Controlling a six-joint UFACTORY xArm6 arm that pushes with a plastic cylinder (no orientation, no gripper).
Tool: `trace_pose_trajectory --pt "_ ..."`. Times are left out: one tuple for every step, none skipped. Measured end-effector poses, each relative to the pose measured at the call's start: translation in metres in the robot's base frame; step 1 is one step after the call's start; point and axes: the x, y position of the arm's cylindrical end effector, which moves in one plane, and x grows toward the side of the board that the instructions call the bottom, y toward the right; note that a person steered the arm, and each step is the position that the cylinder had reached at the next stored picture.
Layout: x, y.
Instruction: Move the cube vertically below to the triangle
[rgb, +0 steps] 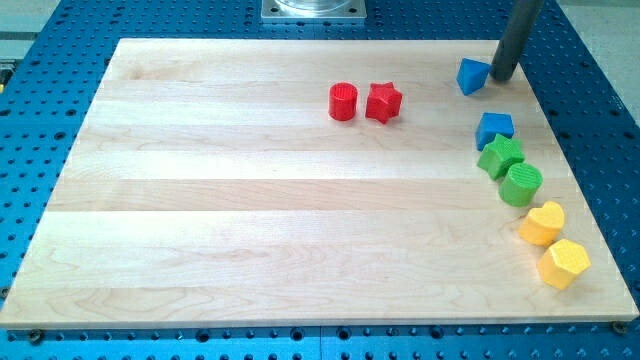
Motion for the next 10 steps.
trace_pose_trajectory --pt "0.023 -0.025" --pt "0.0 -0.072" --pt "-0.014 -0.115" --pt "-0.017 -0.105" --pt "-0.032 -0.054" --pt "-0.012 -0.064" --pt "0.036 0.01" --pt "0.098 -0.008" --pt "0.114 -0.094" --pt "0.14 -0.098"
